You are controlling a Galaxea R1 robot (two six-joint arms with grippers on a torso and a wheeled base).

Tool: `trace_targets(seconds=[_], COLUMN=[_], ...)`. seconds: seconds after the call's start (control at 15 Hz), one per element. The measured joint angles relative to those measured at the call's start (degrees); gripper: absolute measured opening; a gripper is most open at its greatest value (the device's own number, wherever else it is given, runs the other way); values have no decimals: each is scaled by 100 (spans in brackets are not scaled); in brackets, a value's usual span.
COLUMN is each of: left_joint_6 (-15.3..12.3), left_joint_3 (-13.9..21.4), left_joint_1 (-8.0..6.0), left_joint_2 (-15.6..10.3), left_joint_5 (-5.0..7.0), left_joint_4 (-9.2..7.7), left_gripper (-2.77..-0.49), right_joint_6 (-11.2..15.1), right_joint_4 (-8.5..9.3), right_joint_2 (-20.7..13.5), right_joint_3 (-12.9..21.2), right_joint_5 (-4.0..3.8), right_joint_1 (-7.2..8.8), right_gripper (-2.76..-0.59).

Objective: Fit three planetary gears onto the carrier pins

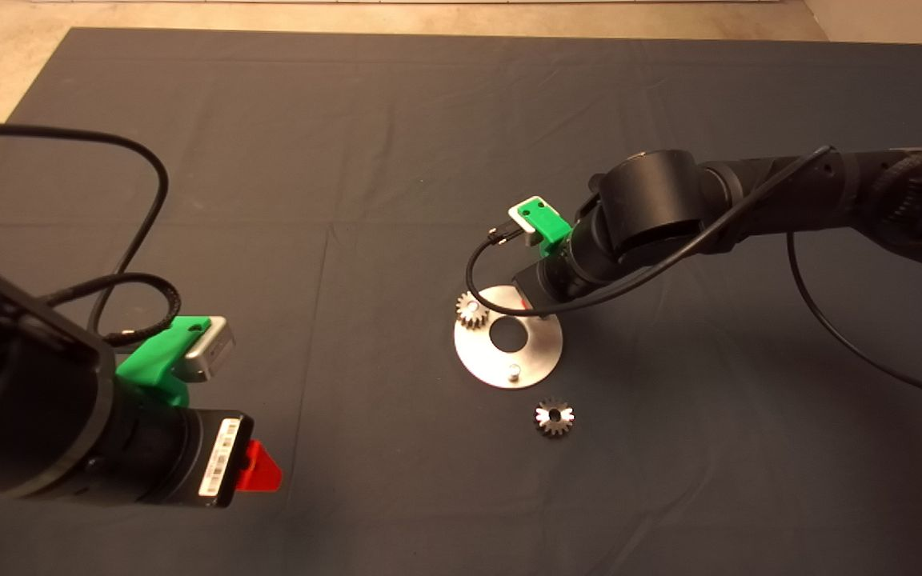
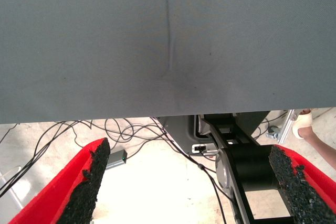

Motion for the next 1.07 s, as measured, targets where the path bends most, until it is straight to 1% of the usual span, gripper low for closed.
trace_targets(seconds=[0.27,0.4,1.07], left_joint_6=[0,0,0], left_joint_3=[-2,-2,0], left_joint_1=[0,0,0], left_joint_2=[0,0,0], left_joint_5=[0,0,-2], left_joint_4=[0,0,0], left_gripper=[-109,-109,-109], right_joint_6=[0,0,0], right_joint_4=[0,0,0], right_joint_2=[-2,-2,1], right_joint_3=[0,0,22], right_joint_5=[-4,-34,-45], right_joint_1=[0,-1,-1], right_gripper=[-228,-228,-229])
